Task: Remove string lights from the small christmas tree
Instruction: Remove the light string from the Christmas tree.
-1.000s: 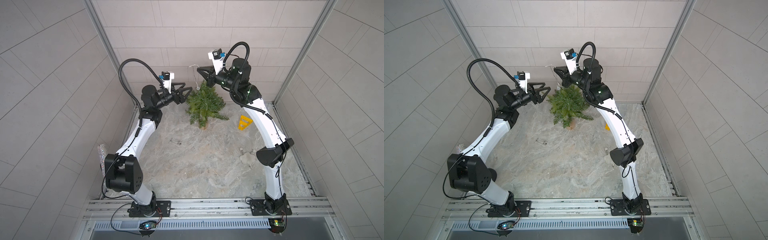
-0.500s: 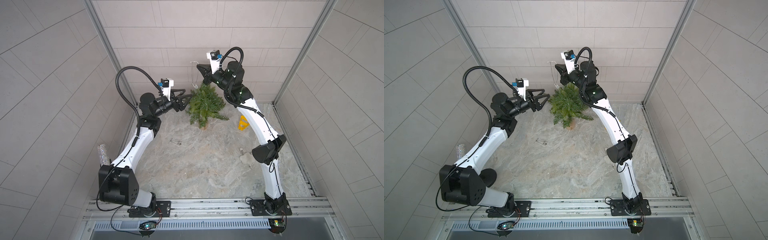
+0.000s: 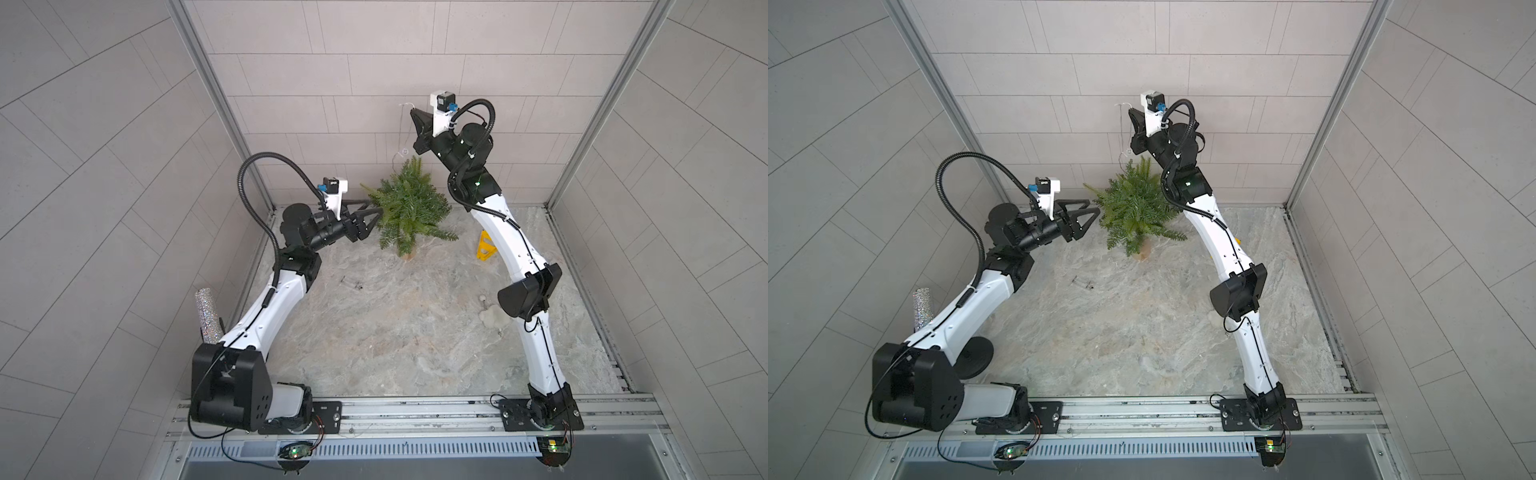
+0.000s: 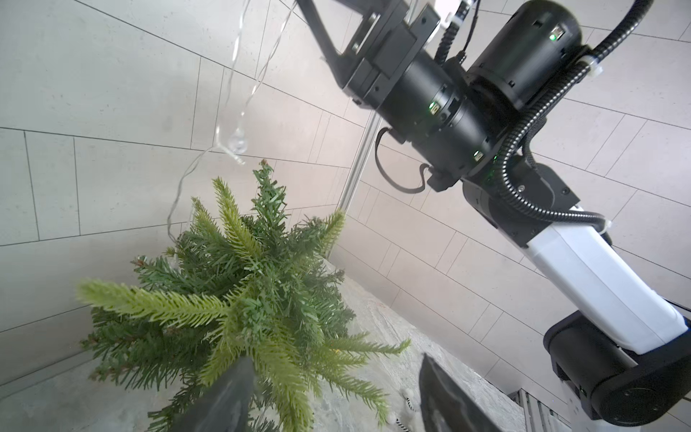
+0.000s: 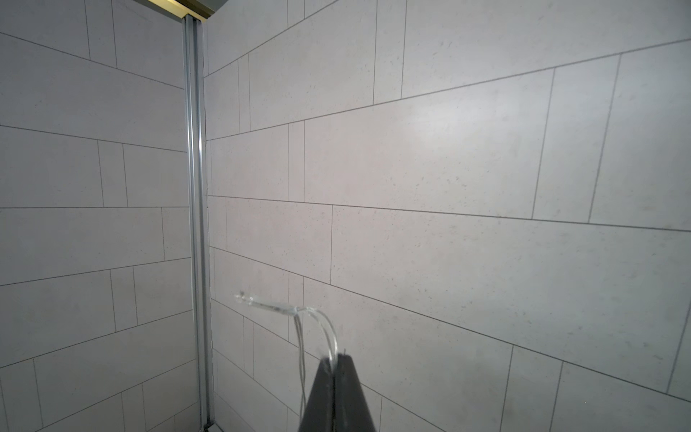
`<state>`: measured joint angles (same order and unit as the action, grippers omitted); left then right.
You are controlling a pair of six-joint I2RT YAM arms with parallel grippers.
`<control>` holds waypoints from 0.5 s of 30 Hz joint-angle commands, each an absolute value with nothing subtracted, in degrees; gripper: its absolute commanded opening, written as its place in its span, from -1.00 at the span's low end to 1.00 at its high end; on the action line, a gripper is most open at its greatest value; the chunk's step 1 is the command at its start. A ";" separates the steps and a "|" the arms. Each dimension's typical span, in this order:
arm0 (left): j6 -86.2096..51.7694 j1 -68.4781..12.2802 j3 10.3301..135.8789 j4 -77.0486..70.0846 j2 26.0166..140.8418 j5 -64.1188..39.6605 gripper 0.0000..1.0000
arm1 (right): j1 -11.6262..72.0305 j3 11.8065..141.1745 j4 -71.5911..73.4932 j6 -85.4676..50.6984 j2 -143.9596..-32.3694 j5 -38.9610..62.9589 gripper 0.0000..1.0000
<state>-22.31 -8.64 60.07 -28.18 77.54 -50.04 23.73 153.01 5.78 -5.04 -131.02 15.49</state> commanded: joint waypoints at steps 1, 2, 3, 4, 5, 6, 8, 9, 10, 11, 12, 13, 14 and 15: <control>-22.86 -8.82 58.47 -28.73 75.64 -50.10 0.46 | 23.83 154.07 9.63 -2.73 -130.90 13.74 -1.00; -23.02 -8.95 57.98 -28.74 75.42 -50.18 0.46 | 23.60 154.07 10.03 -2.81 -131.35 13.29 -1.00; -23.07 -9.05 57.74 -28.57 75.11 -50.22 0.46 | 23.27 154.15 10.35 -2.94 -131.77 13.08 -1.00; -23.11 -9.20 57.34 -28.31 74.79 -50.25 0.46 | 23.04 154.23 10.81 -2.99 -132.49 12.80 -1.00; -23.13 -9.39 56.94 -27.96 74.46 -50.24 0.45 | 22.79 154.61 10.89 -2.76 -133.22 12.27 -1.00; -23.12 -9.49 56.64 -27.64 74.13 -50.27 0.45 | 22.60 155.27 10.70 -2.21 -133.97 12.01 -1.00; -23.06 -9.75 55.87 -26.83 73.60 -50.31 0.45 | 22.00 156.52 10.45 -1.06 -135.68 10.72 -1.00; -23.02 -9.76 55.53 -26.57 73.28 -50.28 0.45 | 21.71 156.66 10.61 -0.76 -136.11 10.27 -1.00; -23.01 -10.00 55.16 -26.38 73.05 -50.45 0.45 | 21.29 156.71 11.01 -0.76 -136.61 9.75 -1.00; -22.95 -10.12 54.82 -26.20 72.82 -50.47 0.45 | 20.96 156.71 11.39 -1.13 -137.04 9.35 -1.00; -22.94 -10.32 54.55 -25.86 72.69 -50.52 0.45 | 20.54 156.71 12.04 -1.54 -137.47 9.01 -1.00; -22.92 -10.51 54.33 -25.68 72.60 -50.61 0.45 | 20.16 156.71 12.71 -2.07 -137.94 8.85 -1.00; -22.79 -10.70 54.18 -25.46 72.45 -50.71 0.45 | 19.92 156.71 13.20 -2.28 -138.29 8.54 -1.00; -22.63 -10.84 54.08 -25.01 72.34 -50.90 0.45 | 19.70 156.71 13.54 -2.38 -138.63 8.20 -1.00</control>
